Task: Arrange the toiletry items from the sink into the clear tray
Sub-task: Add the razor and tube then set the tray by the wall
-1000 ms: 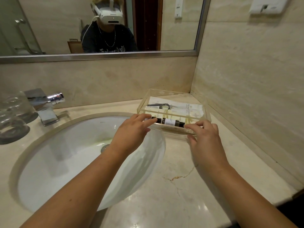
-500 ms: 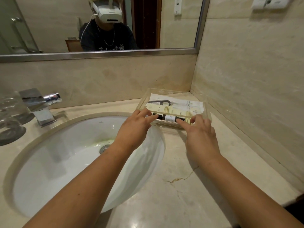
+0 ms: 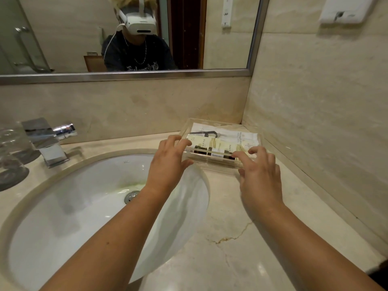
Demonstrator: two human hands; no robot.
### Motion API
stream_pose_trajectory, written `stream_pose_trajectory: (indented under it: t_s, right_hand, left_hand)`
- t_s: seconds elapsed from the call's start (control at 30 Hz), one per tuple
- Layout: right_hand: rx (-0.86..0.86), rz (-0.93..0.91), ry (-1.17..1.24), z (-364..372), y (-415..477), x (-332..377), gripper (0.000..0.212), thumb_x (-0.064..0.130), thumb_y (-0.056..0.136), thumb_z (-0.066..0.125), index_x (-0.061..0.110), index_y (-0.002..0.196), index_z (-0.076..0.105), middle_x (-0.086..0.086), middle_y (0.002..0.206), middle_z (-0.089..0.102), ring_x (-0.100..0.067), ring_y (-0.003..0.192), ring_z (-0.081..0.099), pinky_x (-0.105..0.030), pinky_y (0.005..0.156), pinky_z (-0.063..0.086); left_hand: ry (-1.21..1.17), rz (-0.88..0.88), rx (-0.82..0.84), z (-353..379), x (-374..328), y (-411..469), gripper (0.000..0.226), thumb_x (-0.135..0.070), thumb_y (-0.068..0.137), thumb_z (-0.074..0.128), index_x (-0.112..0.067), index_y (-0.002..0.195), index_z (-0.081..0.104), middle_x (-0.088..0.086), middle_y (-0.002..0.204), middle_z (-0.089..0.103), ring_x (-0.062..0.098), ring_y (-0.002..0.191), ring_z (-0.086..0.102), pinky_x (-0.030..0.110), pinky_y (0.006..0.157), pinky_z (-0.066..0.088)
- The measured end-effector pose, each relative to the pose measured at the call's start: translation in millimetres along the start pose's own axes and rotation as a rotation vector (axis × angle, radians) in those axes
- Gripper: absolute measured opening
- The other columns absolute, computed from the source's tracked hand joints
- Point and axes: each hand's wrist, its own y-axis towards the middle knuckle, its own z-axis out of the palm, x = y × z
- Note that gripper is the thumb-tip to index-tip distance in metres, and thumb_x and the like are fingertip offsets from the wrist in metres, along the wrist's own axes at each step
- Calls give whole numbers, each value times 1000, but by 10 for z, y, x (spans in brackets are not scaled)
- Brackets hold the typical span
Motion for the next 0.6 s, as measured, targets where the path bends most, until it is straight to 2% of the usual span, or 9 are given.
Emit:
stream_pose_trajectory:
  t_s: [0.1, 0.2, 0.37, 0.5, 0.6]
  right_hand:
    - [4, 8, 41, 25, 35, -9, 54, 8, 83, 71, 43, 122, 56, 2, 132, 45, -21, 118, 42, -35, 90, 42]
    - [0, 25, 91, 57, 83, -2, 55, 1, 82, 69, 42, 115, 55, 4, 123, 47, -19, 111, 41, -35, 86, 47]
    - [-23, 50, 129, 85, 170, -46, 51, -3, 81, 67, 41, 104, 53, 10, 109, 45, -15, 104, 39, -35, 79, 53]
    - [-32, 109, 210, 78, 217, -153, 44, 2, 84, 69, 38, 103, 54, 10, 111, 44, -14, 109, 39, -34, 77, 54]
    - [-110, 263, 317, 45, 172, -175, 36, 9, 84, 74, 36, 103, 59, 7, 119, 39, -16, 116, 39, -29, 81, 47]
  left_hand:
    - [-73, -25, 28, 31, 18, 33, 44, -32, 86, 78, -30, 125, 58, -5, 130, 54, 21, 114, 55, 36, 83, 53]
    - [-110, -67, 19, 38, -13, 88, 42, -28, 85, 81, -28, 121, 59, -3, 116, 54, 23, 101, 54, 34, 81, 50]
    - [-98, -94, 28, 32, -54, 122, 37, -30, 85, 81, -30, 115, 60, -5, 105, 48, 22, 94, 47, 30, 80, 44]
    - [-179, -71, 24, 20, -36, 77, 25, -32, 89, 76, -33, 112, 66, -10, 96, 45, 18, 91, 49, 27, 78, 42]
    - [-344, -185, 3, -8, -31, 57, 32, -32, 86, 79, -30, 115, 67, -7, 105, 49, 13, 92, 58, 23, 82, 48]
